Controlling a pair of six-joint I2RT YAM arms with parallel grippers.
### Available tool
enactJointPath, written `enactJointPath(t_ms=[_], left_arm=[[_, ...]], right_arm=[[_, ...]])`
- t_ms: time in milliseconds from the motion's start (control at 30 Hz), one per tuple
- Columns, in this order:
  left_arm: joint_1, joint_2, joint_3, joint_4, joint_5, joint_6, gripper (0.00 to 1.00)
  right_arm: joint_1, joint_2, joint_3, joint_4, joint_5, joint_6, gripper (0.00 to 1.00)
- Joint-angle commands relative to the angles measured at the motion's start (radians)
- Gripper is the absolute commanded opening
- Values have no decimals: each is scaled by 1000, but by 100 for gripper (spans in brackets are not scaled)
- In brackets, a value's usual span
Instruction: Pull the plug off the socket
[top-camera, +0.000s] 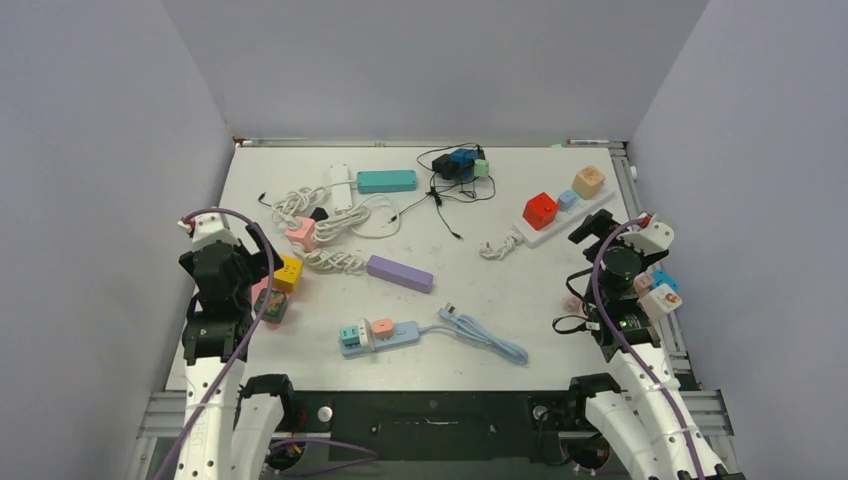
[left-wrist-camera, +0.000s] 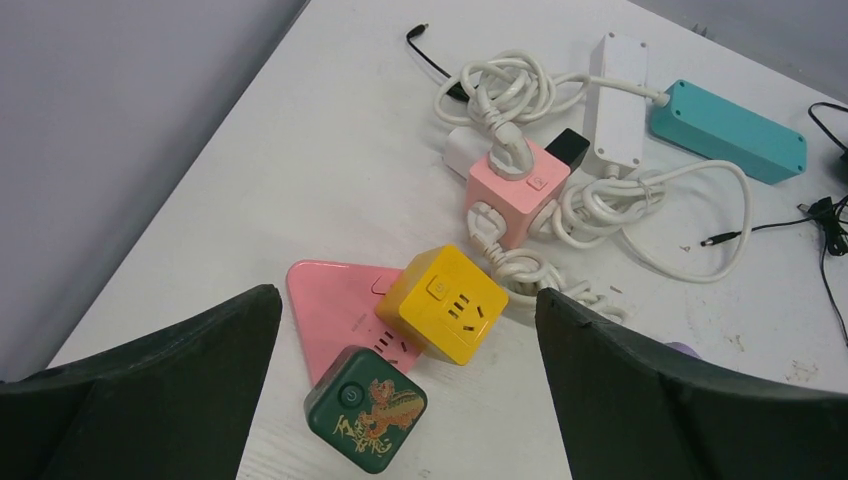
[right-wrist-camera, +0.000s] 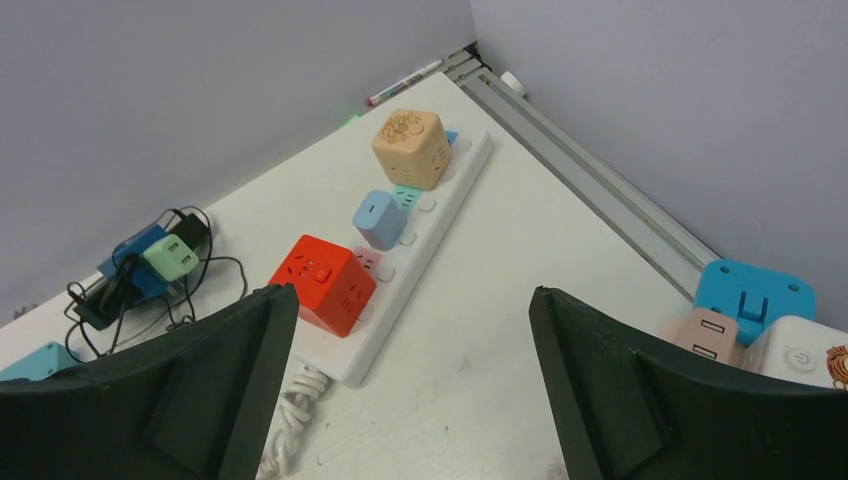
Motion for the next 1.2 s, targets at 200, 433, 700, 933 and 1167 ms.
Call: enactJointPath(t_ms=[200, 433, 700, 933, 1167], left_arm=[[-33, -12, 13, 18, 49, -6, 96], [-59, 43, 8, 30, 209, 30, 96], [-58, 59, 2, 37, 234, 38, 96], [-59, 69, 2, 40, 258, 38, 96], [-59, 69, 8, 32, 259, 38, 96]], right_arm=[[-3, 23, 22, -14, -280, -62, 90], [49, 130, 73, -110, -662, 16, 90], [414, 263, 81, -353, -513, 126, 91], [541, 281, 164, -670, -423, 331, 93], [588, 289, 156, -848, -358, 456, 93]])
